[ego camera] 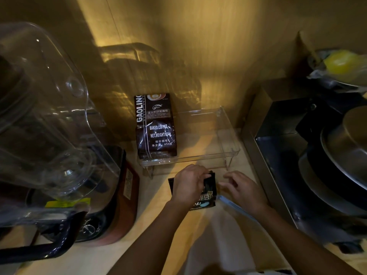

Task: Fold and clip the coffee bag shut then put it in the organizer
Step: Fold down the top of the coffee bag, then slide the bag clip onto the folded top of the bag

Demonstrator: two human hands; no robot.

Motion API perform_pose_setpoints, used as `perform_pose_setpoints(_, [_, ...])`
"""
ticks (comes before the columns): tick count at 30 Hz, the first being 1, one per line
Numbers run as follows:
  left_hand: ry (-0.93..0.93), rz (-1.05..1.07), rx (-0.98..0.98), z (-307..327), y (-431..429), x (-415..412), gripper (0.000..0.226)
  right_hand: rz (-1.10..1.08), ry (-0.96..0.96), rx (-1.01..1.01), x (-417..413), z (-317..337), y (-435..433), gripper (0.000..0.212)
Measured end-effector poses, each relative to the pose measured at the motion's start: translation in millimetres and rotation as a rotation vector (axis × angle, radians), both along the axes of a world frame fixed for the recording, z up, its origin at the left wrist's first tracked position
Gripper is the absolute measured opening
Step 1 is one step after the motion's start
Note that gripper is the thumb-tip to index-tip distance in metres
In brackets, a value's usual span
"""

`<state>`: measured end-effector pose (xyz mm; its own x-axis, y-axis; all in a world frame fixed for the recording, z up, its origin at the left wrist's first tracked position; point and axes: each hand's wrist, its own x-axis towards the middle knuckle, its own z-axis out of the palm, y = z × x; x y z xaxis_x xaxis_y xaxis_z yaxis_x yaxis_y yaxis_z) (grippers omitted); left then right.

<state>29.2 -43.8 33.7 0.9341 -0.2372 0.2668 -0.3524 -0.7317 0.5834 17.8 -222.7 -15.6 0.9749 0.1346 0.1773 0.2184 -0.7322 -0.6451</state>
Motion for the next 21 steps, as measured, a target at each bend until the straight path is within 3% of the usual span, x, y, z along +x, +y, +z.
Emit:
perform_pose_setpoints(2, [-0.002,0.007,-0.005,1,-1,-1,0.007,0.011,0.07,-0.132,-7,-18,-10,0.011])
perform_pose_setpoints(7, [0.023,0.039,-0.01,2,-2,-4,0.013,0.034,0.331,-0.432,-28,-56,-19,0.036])
perform_pose_setpoints(9, [0.009,0.028,0.015,2,-2,-5,0.02,0.007,0.338,-0.447,-35,-63,-21,0.038])
perform_pose_setpoints(13, [-0.005,-0.034,0.096,5,-2,-7,0.023,-0.022,0.248,-0.485,-38,-61,-25,0.021])
perform_pose_setpoints(16, [0.001,-0.08,0.161,4,2,-7,0.03,-0.049,0.235,-0.402,-37,-54,-30,0.016])
perform_pose_setpoints(21, [0.025,-0.12,0.213,3,3,-1,0.036,-0.023,0.193,-0.064,-32,-22,-34,0.017])
